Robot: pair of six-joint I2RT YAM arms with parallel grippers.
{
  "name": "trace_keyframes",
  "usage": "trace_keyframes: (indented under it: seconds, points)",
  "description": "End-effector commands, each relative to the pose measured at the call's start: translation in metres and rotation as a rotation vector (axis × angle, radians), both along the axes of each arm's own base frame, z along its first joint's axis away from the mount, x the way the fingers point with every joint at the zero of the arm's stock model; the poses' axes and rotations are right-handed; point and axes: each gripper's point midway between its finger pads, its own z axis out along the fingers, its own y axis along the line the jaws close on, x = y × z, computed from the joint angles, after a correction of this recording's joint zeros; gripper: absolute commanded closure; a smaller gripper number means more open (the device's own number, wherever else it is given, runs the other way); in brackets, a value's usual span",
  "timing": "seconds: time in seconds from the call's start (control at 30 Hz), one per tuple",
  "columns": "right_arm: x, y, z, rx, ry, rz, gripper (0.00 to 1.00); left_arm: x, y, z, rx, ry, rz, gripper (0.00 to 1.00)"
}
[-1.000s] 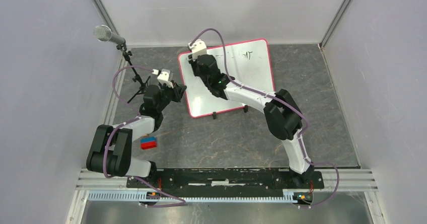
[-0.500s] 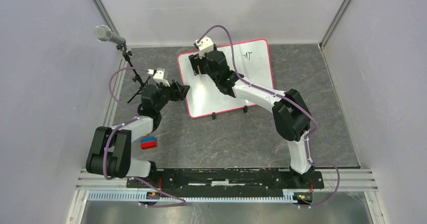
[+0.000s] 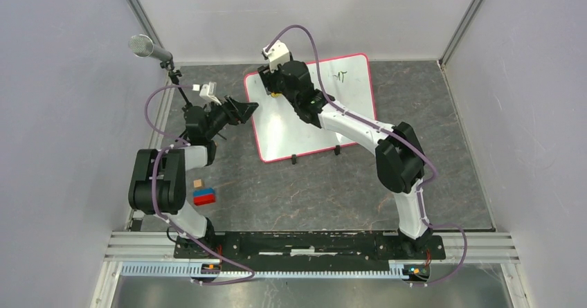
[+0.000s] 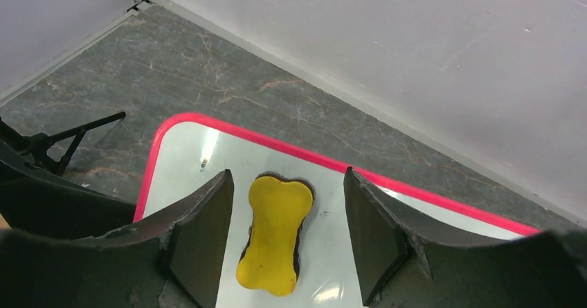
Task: Erase the whiteboard
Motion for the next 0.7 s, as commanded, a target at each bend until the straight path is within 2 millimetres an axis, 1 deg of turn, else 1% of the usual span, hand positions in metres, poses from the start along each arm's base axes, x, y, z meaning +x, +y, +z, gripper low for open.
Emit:
trace_keyframes:
  seconds: [0.0,0.07,0.17,0.3,0.4,0.43,0.5,0.57,0.6,0.67]
  points:
    - [0.007,0.005,0.010,-0.009,-0.031,-0.008,0.36,0.005,-0.005,0.028,-0.034,-0.121,-0.022,0.23]
    - [0.008,0.007,0.007,-0.010,-0.026,-0.005,0.35,0.010,-0.007,0.028,-0.032,-0.120,-0.027,0.25]
    - [0.011,0.008,0.001,-0.019,-0.016,-0.009,0.35,0.016,-0.013,0.029,-0.020,-0.135,-0.036,0.31]
    - [0.012,0.007,-0.005,-0.027,-0.009,-0.017,0.34,0.019,-0.016,0.020,-0.006,-0.138,-0.042,0.37]
    - [0.013,0.006,-0.008,-0.032,-0.009,-0.030,0.36,0.019,-0.016,0.018,0.008,-0.153,-0.046,0.50]
    - [0.014,0.006,-0.007,-0.032,-0.013,-0.032,0.38,0.019,-0.016,0.016,0.016,-0.154,-0.044,0.56]
    - [0.015,0.006,-0.007,-0.034,-0.016,-0.033,0.44,0.018,-0.015,0.013,0.035,-0.158,-0.044,0.64]
    - [0.015,0.006,-0.007,-0.035,-0.022,-0.030,0.56,0.018,-0.014,0.010,0.055,-0.165,-0.039,0.79]
    - [0.015,0.009,-0.008,-0.033,-0.026,-0.020,0.61,0.018,-0.014,0.010,0.063,-0.172,-0.036,0.84]
    - [0.016,0.013,-0.008,-0.032,-0.030,-0.003,0.67,0.016,-0.015,0.010,0.079,-0.186,-0.037,0.89]
